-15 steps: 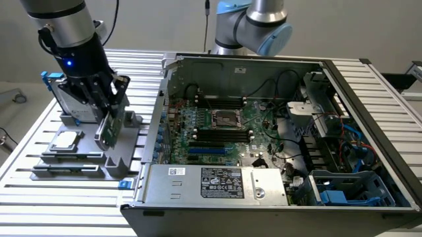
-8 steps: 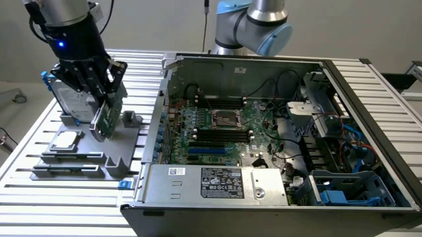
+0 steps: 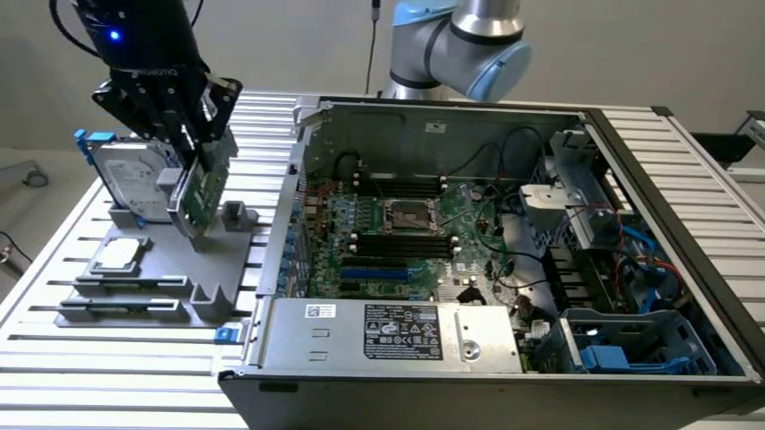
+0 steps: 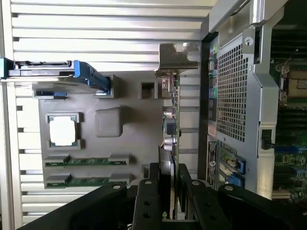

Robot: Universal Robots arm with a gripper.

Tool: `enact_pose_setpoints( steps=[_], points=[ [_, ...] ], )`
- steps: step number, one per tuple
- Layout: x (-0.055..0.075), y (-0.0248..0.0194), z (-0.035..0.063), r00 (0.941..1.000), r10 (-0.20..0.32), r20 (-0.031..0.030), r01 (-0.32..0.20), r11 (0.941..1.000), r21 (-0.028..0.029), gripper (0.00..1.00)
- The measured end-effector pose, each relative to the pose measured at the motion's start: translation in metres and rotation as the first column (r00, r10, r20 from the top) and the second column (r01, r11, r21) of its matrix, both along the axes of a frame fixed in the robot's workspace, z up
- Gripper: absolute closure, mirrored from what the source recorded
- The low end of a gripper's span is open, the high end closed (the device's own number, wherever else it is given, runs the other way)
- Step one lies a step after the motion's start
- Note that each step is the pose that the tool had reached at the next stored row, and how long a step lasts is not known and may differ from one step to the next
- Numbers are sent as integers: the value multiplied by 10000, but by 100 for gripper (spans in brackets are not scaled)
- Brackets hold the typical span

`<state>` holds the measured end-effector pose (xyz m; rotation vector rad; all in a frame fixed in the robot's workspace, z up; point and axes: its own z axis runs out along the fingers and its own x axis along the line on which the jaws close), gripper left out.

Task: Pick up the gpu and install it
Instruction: 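Pick up the gpu and move the gpu toward the slot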

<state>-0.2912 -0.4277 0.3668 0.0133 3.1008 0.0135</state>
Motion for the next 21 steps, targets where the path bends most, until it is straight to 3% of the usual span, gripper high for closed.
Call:
enact_pose_setpoints(
  steps=[7, 11, 14, 21],
  points=[
    [205, -1, 319, 9999, 1, -122, -1, 10000, 1, 74],
    [368, -2, 468, 9997, 0, -240, 1, 10000, 9, 74],
    [506, -7, 524, 9994, -1, -352, 1, 10000, 11, 74],
    [824, -22, 541, 9983, 0, -584, 0, 10000, 12, 74]
  ],
)
